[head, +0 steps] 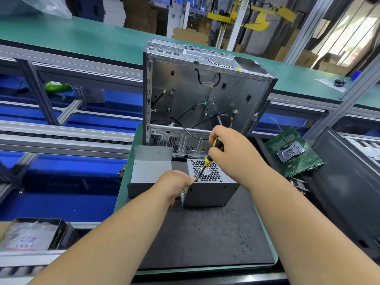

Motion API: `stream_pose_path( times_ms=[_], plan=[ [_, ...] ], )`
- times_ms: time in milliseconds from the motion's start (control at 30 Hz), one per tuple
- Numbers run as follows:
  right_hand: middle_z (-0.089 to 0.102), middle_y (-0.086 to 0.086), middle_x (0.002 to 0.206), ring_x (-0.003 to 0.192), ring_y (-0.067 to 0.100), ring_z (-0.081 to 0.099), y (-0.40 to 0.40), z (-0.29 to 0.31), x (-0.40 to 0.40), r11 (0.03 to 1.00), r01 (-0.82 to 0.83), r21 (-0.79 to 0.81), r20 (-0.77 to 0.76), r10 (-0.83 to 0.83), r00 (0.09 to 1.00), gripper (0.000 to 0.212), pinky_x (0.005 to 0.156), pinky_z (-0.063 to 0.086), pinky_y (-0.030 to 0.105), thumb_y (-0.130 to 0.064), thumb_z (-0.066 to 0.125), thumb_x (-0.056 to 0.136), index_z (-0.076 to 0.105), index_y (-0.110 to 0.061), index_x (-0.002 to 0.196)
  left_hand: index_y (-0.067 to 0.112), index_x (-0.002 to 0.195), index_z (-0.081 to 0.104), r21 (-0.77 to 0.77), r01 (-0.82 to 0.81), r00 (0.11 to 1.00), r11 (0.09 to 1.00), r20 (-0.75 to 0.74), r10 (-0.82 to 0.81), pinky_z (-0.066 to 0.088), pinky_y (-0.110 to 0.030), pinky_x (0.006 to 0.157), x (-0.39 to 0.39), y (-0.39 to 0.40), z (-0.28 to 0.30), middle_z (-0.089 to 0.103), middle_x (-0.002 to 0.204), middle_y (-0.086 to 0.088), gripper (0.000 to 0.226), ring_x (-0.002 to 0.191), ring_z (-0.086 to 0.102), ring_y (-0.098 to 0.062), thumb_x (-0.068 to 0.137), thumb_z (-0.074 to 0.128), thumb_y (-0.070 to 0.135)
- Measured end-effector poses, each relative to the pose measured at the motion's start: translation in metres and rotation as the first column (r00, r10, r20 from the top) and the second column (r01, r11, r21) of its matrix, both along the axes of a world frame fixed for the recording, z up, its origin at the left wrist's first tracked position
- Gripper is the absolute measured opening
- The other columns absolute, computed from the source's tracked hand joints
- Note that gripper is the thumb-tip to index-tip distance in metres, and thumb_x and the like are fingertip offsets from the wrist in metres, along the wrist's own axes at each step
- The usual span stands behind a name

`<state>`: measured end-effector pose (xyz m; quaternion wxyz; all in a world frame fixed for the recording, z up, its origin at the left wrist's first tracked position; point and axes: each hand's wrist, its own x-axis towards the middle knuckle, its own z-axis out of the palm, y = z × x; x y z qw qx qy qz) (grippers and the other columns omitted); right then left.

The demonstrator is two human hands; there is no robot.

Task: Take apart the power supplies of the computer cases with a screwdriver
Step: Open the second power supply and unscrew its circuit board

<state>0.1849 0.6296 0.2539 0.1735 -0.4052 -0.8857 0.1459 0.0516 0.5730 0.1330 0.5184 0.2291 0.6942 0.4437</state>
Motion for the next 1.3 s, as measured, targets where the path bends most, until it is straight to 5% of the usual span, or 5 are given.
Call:
stream_pose_path(
  times_ms=[133,367,867,1067,1300],
  plan=[
    [0.064,-0.007,0.072,0.060,0.010,0.056,0.001,0.001,0.000,0.995,0.045,0.088,0.079,-0.052,0.996,0.028,0.060,0.050,0.034,-0.050,0.053,0.096,0.052,-0.025,0.085,0.013,0.088,0.065,-0.007,0.007,1.000,1.000,0.002,-0.007,0.031,-0.026,0.083,-0.001,0.000,-0.001,0.061,0.089,-0.005,0.009,0.079,0.050,-0.012,0.089,0.072,0.018],
    [0.050,-0.009,0.084,0.071,0.008,0.047,-0.002,0.001,0.000,0.999,-0.042,-0.005,-0.002,0.042,0.999,0.016,0.063,0.038,0.031,-0.011,0.057,0.087,0.050,-0.023,0.096,0.016,0.081,0.062,-0.005,0.002,1.000,1.000,0.000,-0.002,0.032,-0.027,0.084,-0.001,0.000,-0.001,0.062,0.096,-0.007,0.013,0.092,0.050,-0.019,0.090,0.072,0.019],
    [0.060,-0.004,0.082,0.076,0.016,0.054,-0.002,-0.005,0.001,0.993,-0.033,0.113,0.040,0.028,0.999,0.014,0.063,0.035,0.031,-0.031,0.060,0.098,0.050,-0.021,0.098,0.017,0.103,0.068,-0.020,0.040,0.999,0.999,0.037,-0.039,0.035,-0.036,0.090,-0.003,-0.007,-0.005,0.061,0.117,-0.008,0.024,0.101,0.049,-0.023,0.089,0.073,0.035],
    [0.060,-0.005,0.081,0.067,0.008,0.050,0.000,-0.005,0.005,0.997,-0.020,0.072,0.005,0.020,1.000,0.014,0.059,0.033,0.028,-0.031,0.061,0.098,0.050,-0.023,0.096,0.028,0.085,0.062,0.194,0.046,0.902,0.980,-0.430,0.043,0.039,-0.021,0.064,-0.010,-0.012,-0.007,0.059,0.091,0.009,0.006,0.078,0.054,-0.008,0.089,0.067,0.030],
    [0.062,-0.005,0.080,0.067,0.010,0.054,-0.006,-0.005,0.010,0.999,0.000,0.035,-0.043,0.001,0.999,0.013,0.061,0.041,0.031,-0.030,0.061,0.098,0.051,-0.021,0.097,0.031,0.098,0.070,0.215,0.483,0.566,0.849,-0.816,-0.116,0.044,-0.024,0.084,-0.009,-0.013,-0.006,0.052,0.096,0.017,0.016,0.093,0.050,-0.008,0.083,0.076,0.030]
  ],
)
